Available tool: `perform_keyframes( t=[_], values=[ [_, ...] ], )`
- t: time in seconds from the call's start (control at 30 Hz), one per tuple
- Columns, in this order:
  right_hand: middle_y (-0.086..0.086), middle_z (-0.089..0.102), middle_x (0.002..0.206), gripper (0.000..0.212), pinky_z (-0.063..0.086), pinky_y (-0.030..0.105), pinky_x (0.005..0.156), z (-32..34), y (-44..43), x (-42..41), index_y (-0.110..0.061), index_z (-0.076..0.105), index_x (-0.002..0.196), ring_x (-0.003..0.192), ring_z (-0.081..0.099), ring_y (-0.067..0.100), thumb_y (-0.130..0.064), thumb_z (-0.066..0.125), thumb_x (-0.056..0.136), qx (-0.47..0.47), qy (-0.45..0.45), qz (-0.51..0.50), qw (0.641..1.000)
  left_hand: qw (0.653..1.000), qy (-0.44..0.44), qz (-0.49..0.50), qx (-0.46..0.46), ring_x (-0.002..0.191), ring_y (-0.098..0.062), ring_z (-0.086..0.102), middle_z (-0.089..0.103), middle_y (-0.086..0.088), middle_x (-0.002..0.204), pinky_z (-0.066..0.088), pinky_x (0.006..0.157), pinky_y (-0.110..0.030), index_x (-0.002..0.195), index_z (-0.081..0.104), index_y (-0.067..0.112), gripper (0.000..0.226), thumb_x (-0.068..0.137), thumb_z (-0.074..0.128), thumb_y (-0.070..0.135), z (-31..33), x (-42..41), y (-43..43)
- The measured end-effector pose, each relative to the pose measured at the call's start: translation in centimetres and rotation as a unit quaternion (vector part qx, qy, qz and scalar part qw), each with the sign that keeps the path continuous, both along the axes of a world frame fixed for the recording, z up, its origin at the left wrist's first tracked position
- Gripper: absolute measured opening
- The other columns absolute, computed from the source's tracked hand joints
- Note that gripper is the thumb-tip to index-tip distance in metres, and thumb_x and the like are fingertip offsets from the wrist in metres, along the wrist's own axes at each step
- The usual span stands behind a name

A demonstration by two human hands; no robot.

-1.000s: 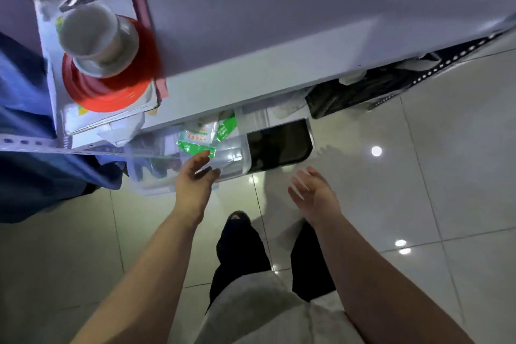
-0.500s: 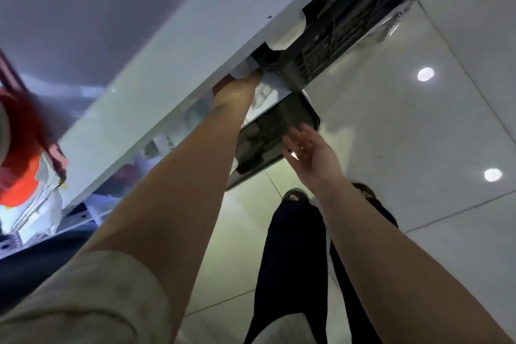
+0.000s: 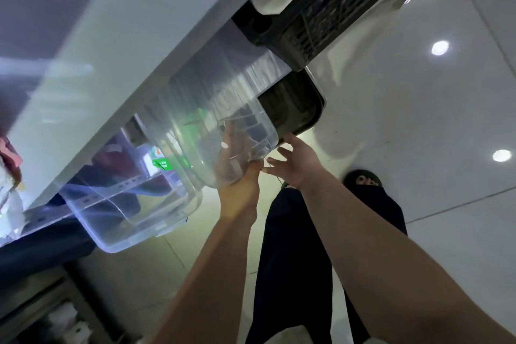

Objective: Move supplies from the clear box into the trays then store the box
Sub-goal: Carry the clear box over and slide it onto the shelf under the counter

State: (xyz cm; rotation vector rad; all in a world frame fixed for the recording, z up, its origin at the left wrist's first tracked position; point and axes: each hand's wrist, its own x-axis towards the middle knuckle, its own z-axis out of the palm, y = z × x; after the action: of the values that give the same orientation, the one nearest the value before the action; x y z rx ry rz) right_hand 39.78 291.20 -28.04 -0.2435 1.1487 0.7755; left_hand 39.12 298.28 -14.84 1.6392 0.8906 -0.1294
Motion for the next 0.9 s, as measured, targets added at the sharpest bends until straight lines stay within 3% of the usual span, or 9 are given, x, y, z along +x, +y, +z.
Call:
perform_keyframes(
  t=[0.07, 0.27, 0.33, 0.4, 0.5, 0.57, 0.63, 0.77, 0.9],
  values=[
    [0.014, 0.051, 0.124, 0.022, 0.043, 0.065, 0.094, -1.3, 0.4, -0.7, -0.007, 0.059, 0.107, 0.108, 0.056, 0.043, -0.018, 0.060, 0.087, 0.014, 0.024, -0.023, 0.999, 1.000, -0.006, 0.013, -0.018, 0.104, -0.008, 0.062, 0.068, 0.009, 0.110, 0.047, 0.091, -0.037, 0.111, 0.059, 0.046, 0.074, 0.082, 0.052, -0.021, -0.4, -1.0, -0.2],
    [0.021, 0.054, 0.133, 0.042, 0.051, 0.051, 0.091, -4.5, 2.5, -1.2, 0.001, 0.047, 0.132, 0.110, 0.060, 0.038, -0.020, 0.052, 0.097, 0.101, 0.019, -0.121, 0.987, 0.995, -0.033, -0.081, -0.050, 0.111, -0.007, 0.060, 0.068, 0.018, 0.111, 0.047, 0.095, -0.035, 0.124, 0.052, 0.044, 0.066, 0.084, 0.061, -0.007, -0.6, -1.2, 1.0],
    [0.022, 0.057, 0.123, 0.040, 0.048, 0.044, 0.098, -4.9, 3.4, -0.3, 0.003, 0.049, 0.130, 0.099, 0.063, 0.033, -0.013, 0.055, 0.094, 0.089, 0.018, -0.128, 0.988, 0.993, -0.026, -0.108, -0.047, 0.117, -0.005, 0.056, 0.066, 0.018, 0.115, 0.044, 0.102, -0.040, 0.130, 0.045, 0.039, 0.063, 0.082, 0.067, 0.006, 0.2, -1.0, 1.6],
    [0.021, 0.058, 0.106, 0.032, 0.044, 0.039, 0.104, -5.5, 4.0, 0.1, 0.007, 0.053, 0.121, 0.087, 0.063, 0.028, -0.002, 0.056, 0.090, 0.057, 0.047, -0.141, 0.987, 0.991, -0.023, -0.117, -0.054, 0.125, -0.014, 0.052, 0.063, 0.009, 0.124, 0.041, 0.105, -0.049, 0.138, 0.039, 0.035, 0.074, 0.076, 0.078, 0.022, 1.6, -0.9, 2.4],
    [0.015, 0.059, 0.091, 0.011, 0.052, 0.026, 0.088, -5.6, 3.8, 0.1, 0.004, 0.060, 0.097, 0.075, 0.062, 0.020, 0.001, 0.058, 0.087, 0.036, 0.039, -0.123, 0.991, 0.986, -0.067, -0.097, -0.117, 0.128, -0.037, 0.047, 0.050, -0.014, 0.140, 0.042, 0.100, -0.057, 0.147, 0.026, 0.026, 0.092, 0.072, 0.078, 0.038, 4.3, -0.5, 3.5],
    [0.012, 0.059, 0.084, 0.006, 0.055, 0.022, 0.066, -5.7, 3.4, 0.2, 0.002, 0.062, 0.091, 0.069, 0.061, 0.017, 0.000, 0.060, 0.086, 0.023, 0.034, -0.090, 0.995, 0.985, -0.083, -0.093, -0.121, 0.125, -0.041, 0.049, 0.049, -0.019, 0.139, 0.039, 0.099, -0.065, 0.148, 0.022, 0.027, 0.089, 0.077, 0.075, 0.033, 5.5, 0.0, 4.1],
    [0.010, 0.059, 0.079, 0.005, 0.053, 0.020, 0.055, -5.8, 2.7, 0.6, 0.002, 0.063, 0.087, 0.064, 0.060, 0.015, -0.003, 0.062, 0.086, -0.004, 0.039, -0.045, 0.998, 0.983, -0.072, -0.125, -0.117, 0.122, -0.039, 0.052, 0.052, -0.018, 0.136, 0.039, 0.095, -0.068, 0.147, 0.023, 0.034, 0.084, 0.080, 0.071, 0.022, 6.1, 0.6, 4.6],
    [0.010, 0.059, 0.079, 0.005, 0.056, 0.024, 0.065, -6.0, 1.1, 0.9, 0.000, 0.064, 0.088, 0.074, 0.060, 0.016, -0.005, 0.062, 0.086, -0.033, 0.018, 0.005, 0.999, 0.975, -0.048, -0.178, -0.126, 0.120, -0.041, 0.054, 0.052, -0.023, 0.134, 0.045, 0.089, -0.066, 0.144, 0.025, 0.042, 0.083, 0.080, 0.066, 0.010, 6.4, 0.9, 5.6],
    [0.005, 0.056, 0.068, 0.014, 0.050, 0.020, 0.056, -6.0, 0.0, 0.0, -0.007, 0.056, 0.082, 0.066, 0.055, 0.014, 0.000, 0.050, 0.093, -0.007, 0.001, -0.035, 0.999, 0.970, -0.020, -0.182, -0.162, 0.124, -0.047, 0.046, 0.042, -0.027, 0.140, 0.048, 0.086, -0.063, 0.147, 0.017, 0.043, 0.088, 0.081, 0.054, -0.003, 6.3, -1.0, 8.0]
  ],
)
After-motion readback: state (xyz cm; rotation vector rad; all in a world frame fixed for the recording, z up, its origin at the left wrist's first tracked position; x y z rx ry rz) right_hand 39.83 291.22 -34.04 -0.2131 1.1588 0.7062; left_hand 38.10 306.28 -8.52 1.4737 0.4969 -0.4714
